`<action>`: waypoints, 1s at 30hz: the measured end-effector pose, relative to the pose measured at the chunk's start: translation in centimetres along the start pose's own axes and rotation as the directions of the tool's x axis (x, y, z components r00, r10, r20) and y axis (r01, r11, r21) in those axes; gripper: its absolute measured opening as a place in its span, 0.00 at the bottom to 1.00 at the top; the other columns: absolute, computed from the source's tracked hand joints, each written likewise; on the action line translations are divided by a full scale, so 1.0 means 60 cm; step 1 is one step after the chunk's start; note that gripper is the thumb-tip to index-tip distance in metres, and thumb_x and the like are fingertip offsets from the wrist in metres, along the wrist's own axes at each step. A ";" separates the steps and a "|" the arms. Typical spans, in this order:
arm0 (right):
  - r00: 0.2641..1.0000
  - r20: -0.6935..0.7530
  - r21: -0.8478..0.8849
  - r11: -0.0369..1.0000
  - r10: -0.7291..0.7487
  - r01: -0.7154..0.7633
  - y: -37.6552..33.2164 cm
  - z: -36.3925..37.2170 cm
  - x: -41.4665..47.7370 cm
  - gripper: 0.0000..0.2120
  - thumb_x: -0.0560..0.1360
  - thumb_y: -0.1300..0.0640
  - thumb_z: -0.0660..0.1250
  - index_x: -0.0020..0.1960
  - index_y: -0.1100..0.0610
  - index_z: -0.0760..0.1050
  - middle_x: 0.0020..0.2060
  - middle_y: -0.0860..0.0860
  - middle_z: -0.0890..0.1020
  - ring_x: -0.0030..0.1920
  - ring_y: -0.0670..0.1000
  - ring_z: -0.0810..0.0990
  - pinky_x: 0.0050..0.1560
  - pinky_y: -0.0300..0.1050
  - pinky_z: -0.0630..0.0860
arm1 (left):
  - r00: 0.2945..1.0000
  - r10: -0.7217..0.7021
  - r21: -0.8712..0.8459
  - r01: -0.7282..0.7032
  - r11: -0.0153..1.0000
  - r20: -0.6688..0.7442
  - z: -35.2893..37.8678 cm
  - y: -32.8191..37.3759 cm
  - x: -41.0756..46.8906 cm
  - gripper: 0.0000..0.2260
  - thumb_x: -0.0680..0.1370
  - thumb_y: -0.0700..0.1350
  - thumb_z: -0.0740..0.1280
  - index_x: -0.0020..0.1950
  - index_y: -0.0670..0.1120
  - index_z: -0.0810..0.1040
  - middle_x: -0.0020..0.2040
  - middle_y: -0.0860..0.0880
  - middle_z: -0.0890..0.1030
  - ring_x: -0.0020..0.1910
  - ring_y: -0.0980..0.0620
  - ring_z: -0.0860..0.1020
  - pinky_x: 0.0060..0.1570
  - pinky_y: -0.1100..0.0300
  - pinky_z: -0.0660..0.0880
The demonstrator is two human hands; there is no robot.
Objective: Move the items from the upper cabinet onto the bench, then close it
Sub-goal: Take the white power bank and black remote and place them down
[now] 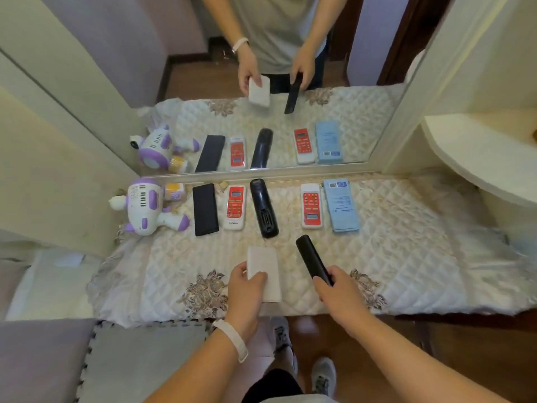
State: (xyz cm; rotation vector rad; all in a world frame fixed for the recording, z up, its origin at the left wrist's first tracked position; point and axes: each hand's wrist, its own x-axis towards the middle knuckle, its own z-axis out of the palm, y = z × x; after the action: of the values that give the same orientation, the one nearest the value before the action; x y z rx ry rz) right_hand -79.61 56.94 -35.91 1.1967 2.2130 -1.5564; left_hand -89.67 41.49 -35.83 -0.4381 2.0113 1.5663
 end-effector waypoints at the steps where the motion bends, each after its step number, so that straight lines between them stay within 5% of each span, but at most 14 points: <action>1: 1.000 0.005 -0.015 1.000 0.015 -0.015 -0.001 0.006 0.013 0.04 0.77 0.52 0.65 0.48 0.52 0.74 0.38 0.53 0.80 0.35 0.50 0.77 0.32 0.42 0.69 | 1.000 -0.003 0.016 0.003 1.000 0.005 0.001 -0.004 0.016 0.16 0.76 0.37 0.66 0.63 0.46 0.73 0.56 0.46 0.79 0.51 0.48 0.80 0.43 0.53 0.79; 11: 0.993 -0.012 -0.054 0.992 0.114 -0.115 -0.005 0.048 0.089 0.06 0.77 0.50 0.67 0.50 0.51 0.75 0.37 0.50 0.80 0.35 0.47 0.78 0.30 0.38 0.69 | 0.993 0.028 0.212 -0.052 0.976 0.114 -0.003 -0.024 0.119 0.15 0.77 0.36 0.66 0.61 0.49 0.70 0.50 0.55 0.76 0.47 0.62 0.75 0.35 0.73 0.72; 17: 0.994 0.022 -0.123 0.987 0.103 -0.100 0.006 0.057 0.095 0.06 0.77 0.49 0.66 0.53 0.48 0.74 0.40 0.46 0.81 0.38 0.43 0.79 0.35 0.37 0.73 | 0.987 0.054 0.308 -0.100 0.946 0.153 -0.011 -0.041 0.127 0.20 0.77 0.39 0.68 0.68 0.48 0.72 0.57 0.52 0.79 0.50 0.62 0.77 0.42 0.71 0.72; 24: 0.998 0.062 -0.497 0.868 0.032 0.003 -0.003 0.040 0.107 0.11 0.77 0.43 0.60 0.50 0.51 0.71 0.37 0.46 0.77 0.37 0.49 0.77 0.31 0.44 0.68 | 0.971 0.181 0.462 -0.235 0.855 0.159 -0.020 -0.030 0.120 0.21 0.74 0.44 0.68 0.66 0.53 0.72 0.56 0.52 0.75 0.55 0.55 0.74 0.56 0.56 0.74; 30: 0.990 0.143 -0.604 0.792 -0.002 0.089 -0.016 0.005 0.118 0.14 0.78 0.44 0.58 0.50 0.54 0.71 0.42 0.49 0.77 0.41 0.52 0.76 0.39 0.46 0.72 | 0.968 0.226 0.549 -0.250 0.797 0.113 -0.027 -0.006 0.104 0.21 0.76 0.40 0.68 0.69 0.43 0.72 0.58 0.49 0.73 0.59 0.48 0.74 0.61 0.54 0.71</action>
State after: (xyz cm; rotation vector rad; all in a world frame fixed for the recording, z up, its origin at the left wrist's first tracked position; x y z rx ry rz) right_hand -85.04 60.13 -39.35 0.8085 2.3783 -0.7727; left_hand -94.77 40.31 -39.57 0.0869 2.4341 1.0101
